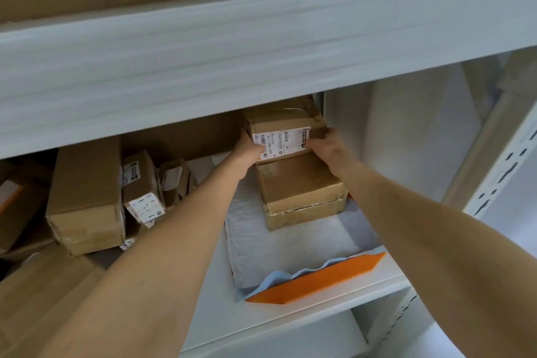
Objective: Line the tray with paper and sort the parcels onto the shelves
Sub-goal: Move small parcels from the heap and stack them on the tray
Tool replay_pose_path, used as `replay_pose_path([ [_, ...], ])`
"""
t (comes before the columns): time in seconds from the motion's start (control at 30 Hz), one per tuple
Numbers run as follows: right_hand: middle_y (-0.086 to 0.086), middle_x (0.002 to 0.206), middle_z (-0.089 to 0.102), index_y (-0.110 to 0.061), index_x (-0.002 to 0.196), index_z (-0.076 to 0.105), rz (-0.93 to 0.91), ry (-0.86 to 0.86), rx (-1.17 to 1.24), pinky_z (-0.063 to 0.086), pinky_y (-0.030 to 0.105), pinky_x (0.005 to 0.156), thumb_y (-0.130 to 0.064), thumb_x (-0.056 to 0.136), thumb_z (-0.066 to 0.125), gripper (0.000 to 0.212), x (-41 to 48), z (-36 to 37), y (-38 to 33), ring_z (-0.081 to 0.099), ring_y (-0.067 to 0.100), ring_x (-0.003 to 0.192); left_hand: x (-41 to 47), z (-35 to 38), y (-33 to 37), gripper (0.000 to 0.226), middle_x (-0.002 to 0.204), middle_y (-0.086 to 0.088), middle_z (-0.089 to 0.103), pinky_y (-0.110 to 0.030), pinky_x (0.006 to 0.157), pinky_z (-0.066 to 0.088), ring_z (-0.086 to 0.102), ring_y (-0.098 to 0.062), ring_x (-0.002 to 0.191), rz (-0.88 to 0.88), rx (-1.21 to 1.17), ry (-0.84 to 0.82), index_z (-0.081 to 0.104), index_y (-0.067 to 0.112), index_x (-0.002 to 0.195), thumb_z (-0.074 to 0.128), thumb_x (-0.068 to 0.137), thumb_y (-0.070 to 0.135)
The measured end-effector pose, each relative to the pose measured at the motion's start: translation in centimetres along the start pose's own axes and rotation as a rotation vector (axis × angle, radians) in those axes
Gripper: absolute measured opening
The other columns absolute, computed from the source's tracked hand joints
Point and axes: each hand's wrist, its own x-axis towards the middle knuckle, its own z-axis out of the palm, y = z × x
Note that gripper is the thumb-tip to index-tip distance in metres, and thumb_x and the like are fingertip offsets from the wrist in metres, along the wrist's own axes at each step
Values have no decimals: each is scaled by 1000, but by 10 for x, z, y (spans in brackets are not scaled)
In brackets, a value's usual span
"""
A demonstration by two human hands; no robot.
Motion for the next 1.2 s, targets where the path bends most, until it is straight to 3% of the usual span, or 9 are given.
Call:
replay_pose_path([
  [0.13, 11, 132, 54, -15, 139, 42, 5, 28, -64, 45, 47, 102, -30, 74, 69, 72, -10, -3, -5, 51, 32, 121, -6, 0, 4, 60, 139, -7, 52, -30, 93, 45, 53, -22, 124, -7, 22, 21, 29, 19, 148, 46, 94, -2],
  [0.37, 15, 140, 44, -16, 143, 37, -11, 83, -148, 42, 51, 105, -33, 78, 68, 74, -30, -2, -11, 44, 35, 129, -22, -7, 10, 49, 139, -10, 51, -27, 86, 42, 51, -25, 125, 4, 78, 100, 37, 11, 140, 50, 93, 2],
  [0.5, 17, 144, 37, -12, 145, 33, -76, 234, -259, 39, 47, 106, -31, 89, 63, 67, -50, 0, -20, 37, 36, 133, -44, -19, 12, 65, 151, -13, 35, -33, 104, 37, 38, -28, 136, 36, 228, 198, 23, 8, 149, 56, 94, 15],
  [0.63, 18, 143, 38, -8, 141, 37, -225, 337, -307, 39, 45, 104, -26, 92, 62, 58, -79, 15, -36, 36, 35, 132, -72, -43, 20, 53, 144, -11, 44, -33, 104, 40, 46, -26, 130, 197, 364, 320, 36, 13, 144, 54, 94, 14],
  [0.83, 18, 142, 39, -8, 137, 42, -467, 273, -310, 38, 43, 103, -23, 93, 58, 49, -135, 67, -74, 37, 36, 131, -126, -92, 21, 41, 137, -5, 48, -30, 97, 46, 52, -20, 121, 419, 528, 435, 49, 16, 133, 52, 93, 11],
  [1.03, 18, 138, 40, -9, 135, 44, -632, 114, -283, 37, 40, 100, -20, 90, 59, 49, -199, 134, -111, 38, 35, 127, -171, -159, -1, 37, 136, -2, 46, -38, 97, 47, 52, -21, 119, 417, 648, 502, 52, 19, 127, 53, 91, 12],
  [1.2, 14, 134, 43, -14, 133, 48, -725, 56, -256, 42, 41, 98, -19, 90, 57, 45, -244, 189, -130, 39, 32, 125, -204, -211, -26, 29, 131, -5, 47, -35, 92, 47, 52, -22, 115, 441, 690, 540, 57, 13, 119, 53, 90, 10],
])
